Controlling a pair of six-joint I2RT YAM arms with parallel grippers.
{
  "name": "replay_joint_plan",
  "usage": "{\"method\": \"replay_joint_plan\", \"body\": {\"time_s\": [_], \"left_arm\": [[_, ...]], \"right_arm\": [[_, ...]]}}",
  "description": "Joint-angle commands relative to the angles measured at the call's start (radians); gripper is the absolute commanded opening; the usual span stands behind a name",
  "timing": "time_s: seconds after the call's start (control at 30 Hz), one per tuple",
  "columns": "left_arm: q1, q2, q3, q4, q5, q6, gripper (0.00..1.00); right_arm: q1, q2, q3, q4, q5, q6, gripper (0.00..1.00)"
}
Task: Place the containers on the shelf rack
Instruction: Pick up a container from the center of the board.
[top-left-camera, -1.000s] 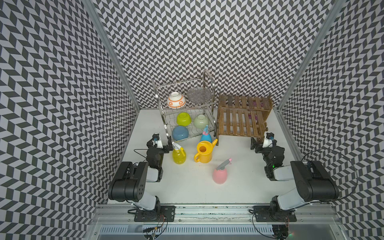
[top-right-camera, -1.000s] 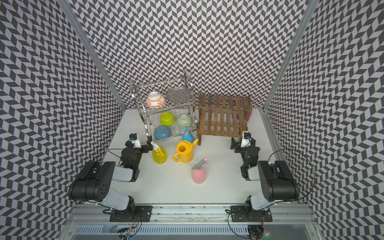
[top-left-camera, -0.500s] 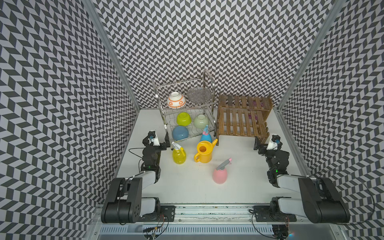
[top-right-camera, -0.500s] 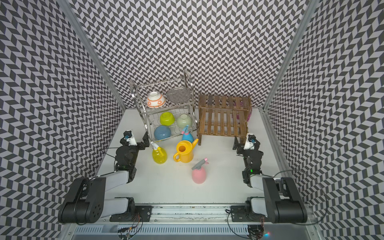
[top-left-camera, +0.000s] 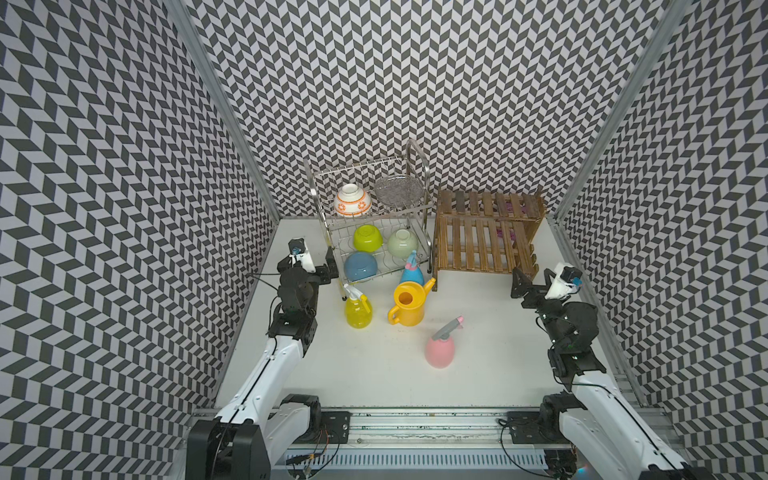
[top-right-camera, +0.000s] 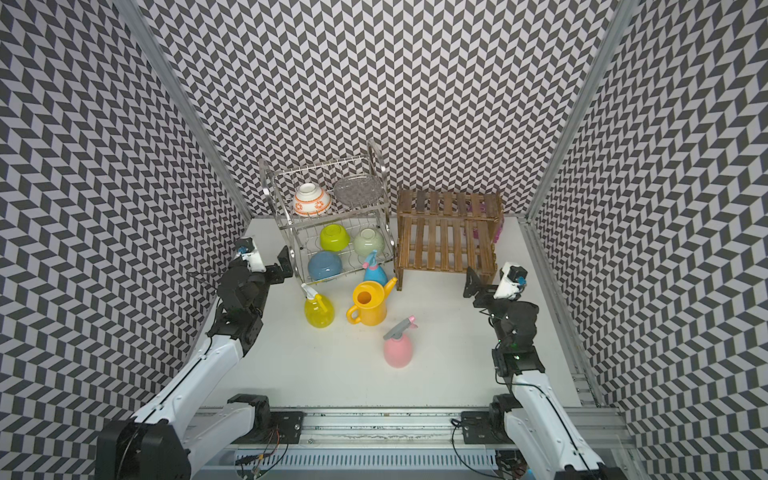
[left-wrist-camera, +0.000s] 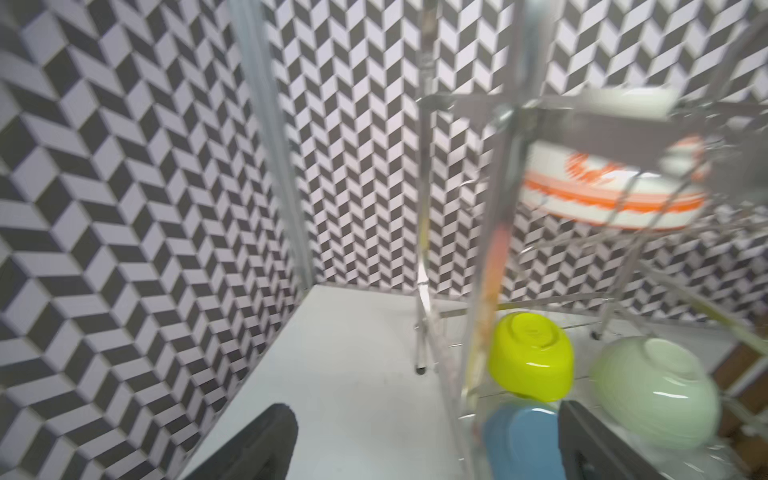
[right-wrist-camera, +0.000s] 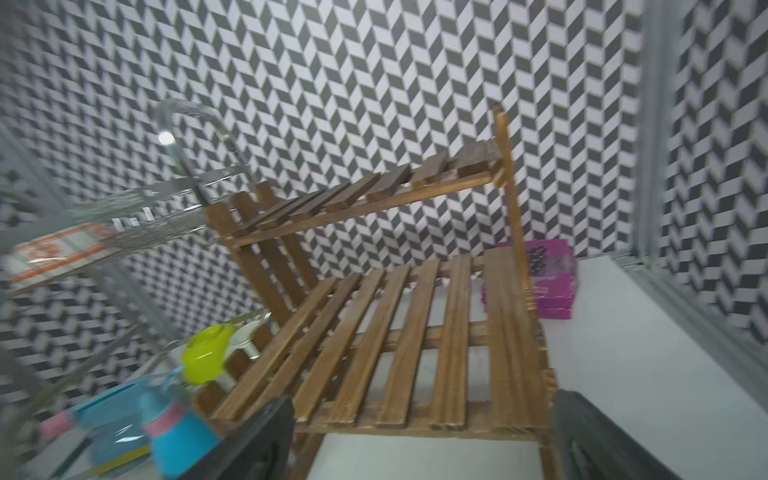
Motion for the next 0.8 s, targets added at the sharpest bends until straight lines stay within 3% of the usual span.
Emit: {"method": "replay_joint_plan", "body": {"time_s": [0.0,0.2,0.27,0.33,0.47,0.63,0.77], "left_arm": [[-0.082,-0.037,0.077,-0.247,0.157,-0.047,1.0],[-0.228,-0.047,0.149,-0.283,0.483,-0.221,1.0],[-0.277,-0.039,0.16,-0.272,0.551,-0.277,1.0],[-0.343,-0.033,0.173,-0.276,0.586,-0.282,1.0],[-0.521,-0.044,0.181,-0.324,0.554,-0.145,1.0],[-0.745,-0.11,0.111,-0.351,0.497,0.146,0.99],[-0.852,-0.163,0.045,-0.31,0.413,0.292,0.99]], "right_arm": [[0.034,-0.085,0.037,-0.115,-0.202,0.098,1.0],[0.056,-0.19,0.05,-0.144,-0.385,0.204,1.0],[0.059,-0.203,0.047,-0.168,-0.402,0.281,1.0],[0.06,-0.215,0.022,-0.084,-0.523,0.257,1.0],[0.068,-0.27,-0.008,0.005,-0.618,0.13,1.0],[0.111,-0.319,0.021,-0.095,-0.753,-0.16,1.0],[0.13,-0.32,-0.014,-0.018,-0.81,-0.178,1.0]]}}
